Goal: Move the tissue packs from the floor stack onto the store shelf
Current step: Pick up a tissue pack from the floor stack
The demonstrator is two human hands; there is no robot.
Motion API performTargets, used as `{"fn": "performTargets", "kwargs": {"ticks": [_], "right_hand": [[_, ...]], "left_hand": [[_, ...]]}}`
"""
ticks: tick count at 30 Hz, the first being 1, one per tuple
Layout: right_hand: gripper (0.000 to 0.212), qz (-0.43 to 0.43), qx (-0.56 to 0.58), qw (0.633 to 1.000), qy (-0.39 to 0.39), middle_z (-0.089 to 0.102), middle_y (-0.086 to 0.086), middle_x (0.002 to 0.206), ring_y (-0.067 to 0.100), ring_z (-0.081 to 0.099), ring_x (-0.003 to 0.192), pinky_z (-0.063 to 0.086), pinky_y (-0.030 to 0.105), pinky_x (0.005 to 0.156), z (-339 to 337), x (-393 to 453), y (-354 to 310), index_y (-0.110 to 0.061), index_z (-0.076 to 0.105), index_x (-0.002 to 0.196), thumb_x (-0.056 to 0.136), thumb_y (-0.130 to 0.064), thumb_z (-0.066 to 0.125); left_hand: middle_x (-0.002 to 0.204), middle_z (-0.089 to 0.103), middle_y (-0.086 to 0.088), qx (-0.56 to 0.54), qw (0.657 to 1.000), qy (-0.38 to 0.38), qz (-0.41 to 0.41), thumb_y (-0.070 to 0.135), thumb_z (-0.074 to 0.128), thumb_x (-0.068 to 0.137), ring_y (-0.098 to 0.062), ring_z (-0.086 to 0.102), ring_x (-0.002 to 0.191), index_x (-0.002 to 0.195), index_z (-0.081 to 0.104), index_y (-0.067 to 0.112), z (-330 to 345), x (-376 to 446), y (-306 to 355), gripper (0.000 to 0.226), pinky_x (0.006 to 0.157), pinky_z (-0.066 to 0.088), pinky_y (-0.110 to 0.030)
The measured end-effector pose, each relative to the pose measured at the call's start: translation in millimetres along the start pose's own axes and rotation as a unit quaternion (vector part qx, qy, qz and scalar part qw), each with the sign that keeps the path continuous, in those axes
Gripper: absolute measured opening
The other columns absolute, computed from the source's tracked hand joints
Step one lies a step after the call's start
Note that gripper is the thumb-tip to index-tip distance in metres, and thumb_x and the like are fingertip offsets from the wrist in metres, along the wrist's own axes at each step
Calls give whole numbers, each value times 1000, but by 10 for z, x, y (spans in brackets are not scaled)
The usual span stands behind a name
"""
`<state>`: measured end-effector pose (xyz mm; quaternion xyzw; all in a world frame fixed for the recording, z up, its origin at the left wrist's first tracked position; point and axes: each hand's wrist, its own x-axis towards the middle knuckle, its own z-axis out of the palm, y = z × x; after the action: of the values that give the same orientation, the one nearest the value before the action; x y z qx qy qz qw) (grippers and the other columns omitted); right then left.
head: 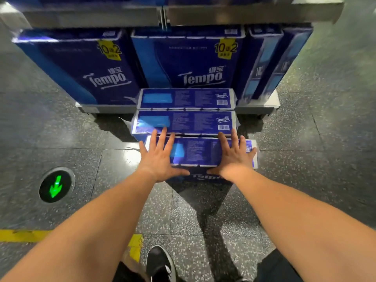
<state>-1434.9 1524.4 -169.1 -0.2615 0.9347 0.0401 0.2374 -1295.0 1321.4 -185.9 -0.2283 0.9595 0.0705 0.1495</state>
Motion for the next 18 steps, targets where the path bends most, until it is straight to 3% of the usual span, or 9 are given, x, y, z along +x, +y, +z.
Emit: {"fn": "performTargets", "kwargs": {"ticks": [5,12,18], "right_hand": [[134,-5,-6,999,43,-3,6,166,36,-1,152,11,67,116,56,-53,38,-33,-13,157,64,-79,73],[119,-37,-44,997,42,-6,12,167,39,-4,152,2,64,118,169,-187,101,-21,-15,158,81,-64,65],[114,-43,-51,997,40,17,12,161,37,6,151,1,64,119,34,-138,69,-21,-2,159,77,-48,72]], "left_hand": [[165,-24,3,28,1000,-5,8,100,48,54,-31,-26,149,155,-22,29,74,-7,1,142,119,6,-66],[162,7,-3,48,999,23,-3,86,60,67,-34,-1,149,155,-15,27,160,-175,29,130,116,14,-63],[152,25,0,5,1000,27,2,71,70,68,-31,13,146,152,9,29,46,-78,81,112,117,11,-67]]}}
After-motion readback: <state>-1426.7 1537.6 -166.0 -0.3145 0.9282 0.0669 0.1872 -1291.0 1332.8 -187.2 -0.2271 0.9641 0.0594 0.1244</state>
